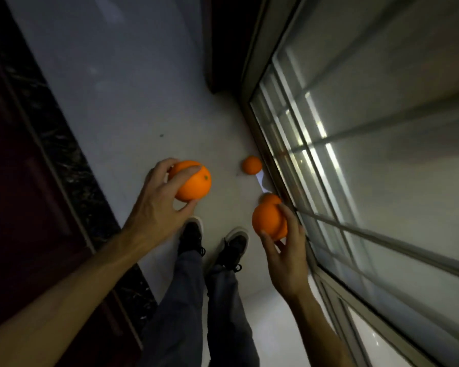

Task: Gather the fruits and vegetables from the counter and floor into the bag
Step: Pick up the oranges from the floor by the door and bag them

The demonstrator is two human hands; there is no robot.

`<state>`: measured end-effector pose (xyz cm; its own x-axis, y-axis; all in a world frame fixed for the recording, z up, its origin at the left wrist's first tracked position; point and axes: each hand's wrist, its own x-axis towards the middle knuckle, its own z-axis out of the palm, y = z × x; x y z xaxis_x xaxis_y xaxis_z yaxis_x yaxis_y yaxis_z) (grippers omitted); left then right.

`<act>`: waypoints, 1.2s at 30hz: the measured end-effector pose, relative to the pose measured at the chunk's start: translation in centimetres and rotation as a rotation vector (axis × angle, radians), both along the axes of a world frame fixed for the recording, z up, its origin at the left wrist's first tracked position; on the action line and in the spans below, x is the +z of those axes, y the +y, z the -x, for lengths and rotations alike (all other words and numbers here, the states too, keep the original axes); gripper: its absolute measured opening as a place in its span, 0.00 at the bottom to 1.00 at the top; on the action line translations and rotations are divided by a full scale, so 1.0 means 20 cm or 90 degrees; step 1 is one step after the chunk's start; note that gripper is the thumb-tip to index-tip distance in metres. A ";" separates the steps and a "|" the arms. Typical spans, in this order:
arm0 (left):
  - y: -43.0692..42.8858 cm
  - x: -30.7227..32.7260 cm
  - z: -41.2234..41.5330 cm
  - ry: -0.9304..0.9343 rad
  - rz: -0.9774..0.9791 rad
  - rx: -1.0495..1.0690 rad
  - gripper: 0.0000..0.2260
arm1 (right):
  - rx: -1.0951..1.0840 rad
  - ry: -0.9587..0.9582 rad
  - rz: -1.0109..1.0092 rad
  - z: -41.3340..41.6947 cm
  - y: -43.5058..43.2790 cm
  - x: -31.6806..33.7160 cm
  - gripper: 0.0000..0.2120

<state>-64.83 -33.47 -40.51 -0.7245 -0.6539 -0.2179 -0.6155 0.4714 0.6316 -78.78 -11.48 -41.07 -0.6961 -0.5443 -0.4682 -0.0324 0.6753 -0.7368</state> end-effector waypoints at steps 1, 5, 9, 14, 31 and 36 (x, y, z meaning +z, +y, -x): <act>-0.03 0.11 -0.06 0.003 0.011 0.018 0.28 | 0.022 0.001 0.019 -0.01 -0.07 0.11 0.29; -0.11 0.48 -0.23 0.015 0.046 0.104 0.29 | 0.135 0.028 0.086 -0.01 -0.30 0.49 0.29; -0.10 0.77 -0.32 0.038 0.060 0.198 0.29 | 0.217 0.030 0.139 0.00 -0.47 0.82 0.28; -0.05 1.10 -0.40 0.081 0.096 0.302 0.27 | 0.326 0.074 0.170 0.00 -0.60 1.17 0.30; 0.29 1.92 -1.39 0.117 0.266 0.702 0.27 | 0.655 -0.001 0.304 -0.75 -1.05 1.72 0.30; 0.33 2.06 -1.78 0.117 0.303 0.803 0.26 | 0.773 -0.021 0.324 -1.17 -1.24 1.86 0.28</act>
<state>-29.20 -26.78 0.75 0.4236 -0.8716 0.2469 -0.7113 -0.1513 0.6864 -55.45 -36.23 -3.92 0.3652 -0.9303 -0.0341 -0.3946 -0.1215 -0.9108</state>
